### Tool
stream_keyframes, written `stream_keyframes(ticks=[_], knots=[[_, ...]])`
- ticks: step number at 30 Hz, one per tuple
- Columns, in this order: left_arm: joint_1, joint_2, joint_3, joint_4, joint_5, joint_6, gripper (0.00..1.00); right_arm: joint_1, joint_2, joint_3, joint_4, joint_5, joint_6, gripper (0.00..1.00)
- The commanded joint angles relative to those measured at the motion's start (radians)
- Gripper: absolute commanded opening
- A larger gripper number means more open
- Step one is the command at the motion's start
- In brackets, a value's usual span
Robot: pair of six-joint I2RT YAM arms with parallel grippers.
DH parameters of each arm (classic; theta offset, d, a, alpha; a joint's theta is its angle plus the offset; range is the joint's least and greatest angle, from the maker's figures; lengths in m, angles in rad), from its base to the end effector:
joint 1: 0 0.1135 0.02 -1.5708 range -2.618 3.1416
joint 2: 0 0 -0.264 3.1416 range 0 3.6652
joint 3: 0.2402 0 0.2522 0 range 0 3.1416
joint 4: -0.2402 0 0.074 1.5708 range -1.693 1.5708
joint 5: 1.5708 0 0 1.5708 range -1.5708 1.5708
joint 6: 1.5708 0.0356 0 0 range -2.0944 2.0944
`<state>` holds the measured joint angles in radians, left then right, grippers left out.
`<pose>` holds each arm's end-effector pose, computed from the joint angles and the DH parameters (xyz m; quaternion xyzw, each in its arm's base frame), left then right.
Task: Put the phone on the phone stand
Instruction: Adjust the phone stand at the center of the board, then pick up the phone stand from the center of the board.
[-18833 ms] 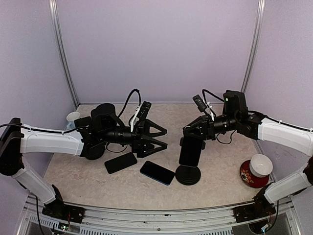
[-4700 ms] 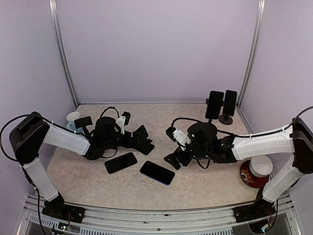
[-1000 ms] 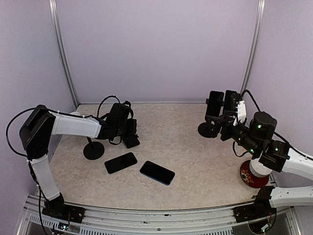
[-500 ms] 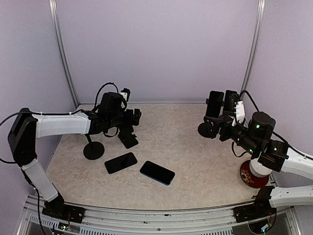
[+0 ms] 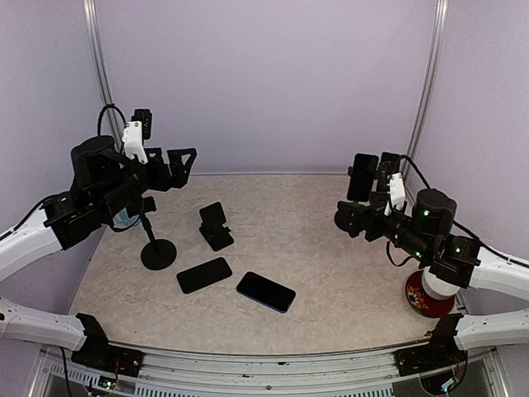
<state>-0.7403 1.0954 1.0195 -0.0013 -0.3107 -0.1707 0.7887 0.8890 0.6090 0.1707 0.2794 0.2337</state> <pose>0.1960 -0.1643 0.3812 0.1028 0.7254 -0.1933 0.6526 0.1572 0.1443 0.2966 -0.1126 0.7347 0.2329 0.6272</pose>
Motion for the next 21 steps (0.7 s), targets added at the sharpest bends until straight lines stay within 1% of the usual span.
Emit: stream_keyframes(ticks=[1,5,7,9,11,14,17,21], knots=[[0.004,-0.14,-0.074,-0.145,-0.061,-0.03,0.99,-0.013,0.029,0.017,0.034,-0.029,0.004,1.0],[0.014,-0.244,-0.099,-0.264,-0.114,-0.071,0.99,-0.014,0.056,0.028,0.041,-0.055,0.014,1.0],[0.028,-0.276,-0.111,-0.313,-0.13,-0.093,0.99,-0.015,0.065,0.022,0.059,-0.057,0.013,1.0],[0.059,-0.293,-0.113,-0.378,-0.137,-0.124,0.99,-0.014,0.078,0.038,0.037,-0.058,0.018,1.0],[0.095,-0.304,-0.119,-0.439,-0.115,-0.143,0.99,-0.014,0.079,0.035,0.036,-0.06,0.019,1.0],[0.145,-0.336,-0.155,-0.48,-0.094,-0.158,0.99,-0.015,0.083,0.016,0.061,-0.06,0.012,1.0],[0.203,-0.356,-0.183,-0.487,-0.032,-0.164,0.99,-0.017,0.099,0.037,0.035,-0.06,0.012,1.0],[0.271,-0.361,-0.228,-0.44,0.085,-0.138,0.99,-0.019,0.11,0.026,0.063,-0.073,0.004,1.0]])
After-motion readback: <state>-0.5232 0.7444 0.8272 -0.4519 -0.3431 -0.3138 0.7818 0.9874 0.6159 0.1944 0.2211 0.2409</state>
